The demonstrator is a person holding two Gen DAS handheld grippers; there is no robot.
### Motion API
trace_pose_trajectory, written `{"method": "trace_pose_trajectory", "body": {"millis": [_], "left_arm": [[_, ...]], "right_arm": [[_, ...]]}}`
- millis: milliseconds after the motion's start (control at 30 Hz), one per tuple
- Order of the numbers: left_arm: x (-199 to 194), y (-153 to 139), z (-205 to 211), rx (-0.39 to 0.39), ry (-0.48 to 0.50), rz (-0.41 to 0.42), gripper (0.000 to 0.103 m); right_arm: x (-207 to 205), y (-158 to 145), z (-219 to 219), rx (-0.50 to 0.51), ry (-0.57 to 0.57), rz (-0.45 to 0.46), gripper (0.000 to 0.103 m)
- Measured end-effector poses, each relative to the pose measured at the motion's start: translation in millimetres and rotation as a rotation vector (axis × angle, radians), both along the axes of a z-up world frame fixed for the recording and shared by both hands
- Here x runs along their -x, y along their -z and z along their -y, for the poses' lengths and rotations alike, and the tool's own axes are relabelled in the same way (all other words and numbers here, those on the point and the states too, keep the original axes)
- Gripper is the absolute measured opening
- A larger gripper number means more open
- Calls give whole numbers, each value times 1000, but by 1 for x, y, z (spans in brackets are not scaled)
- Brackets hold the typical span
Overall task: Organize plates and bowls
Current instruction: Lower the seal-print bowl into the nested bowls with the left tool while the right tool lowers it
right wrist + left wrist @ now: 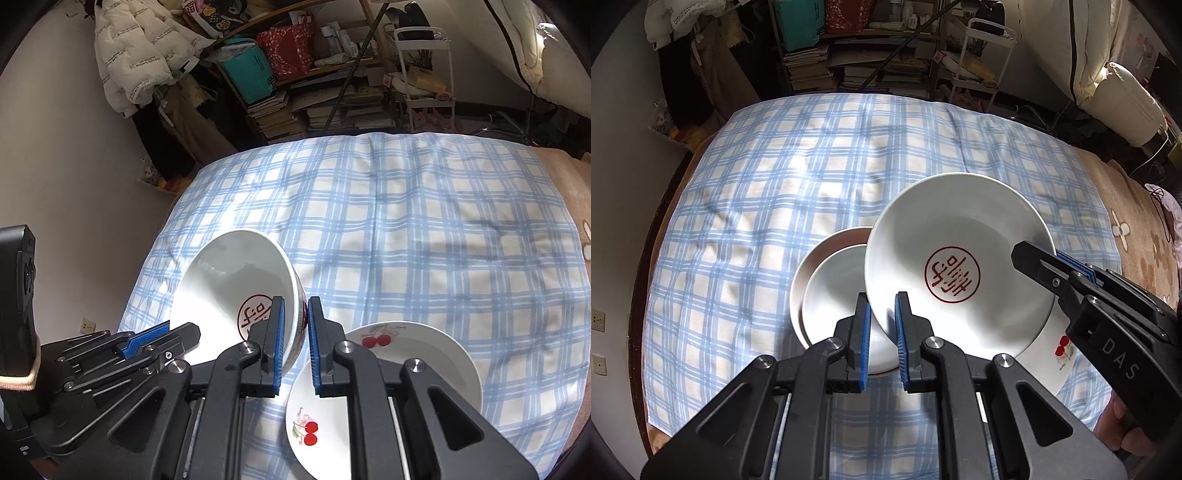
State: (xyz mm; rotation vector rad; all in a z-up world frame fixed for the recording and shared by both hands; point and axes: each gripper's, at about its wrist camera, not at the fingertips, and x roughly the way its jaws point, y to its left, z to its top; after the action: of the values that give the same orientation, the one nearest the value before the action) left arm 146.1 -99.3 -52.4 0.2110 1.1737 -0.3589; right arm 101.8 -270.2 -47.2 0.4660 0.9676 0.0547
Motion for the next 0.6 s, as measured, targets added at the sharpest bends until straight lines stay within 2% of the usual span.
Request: {"method": "trace_pose_trajectory", "body": {"millis": [433,600], "left_arm": [[-6,25,-38,-40,-53,-34,13],[-7,32,-50,-43,-58,-41,13]], "right_arm": [[-16,25,-43,22,-94,-38,14],[-21,35,-51,-10,-114,-53,14]]}}
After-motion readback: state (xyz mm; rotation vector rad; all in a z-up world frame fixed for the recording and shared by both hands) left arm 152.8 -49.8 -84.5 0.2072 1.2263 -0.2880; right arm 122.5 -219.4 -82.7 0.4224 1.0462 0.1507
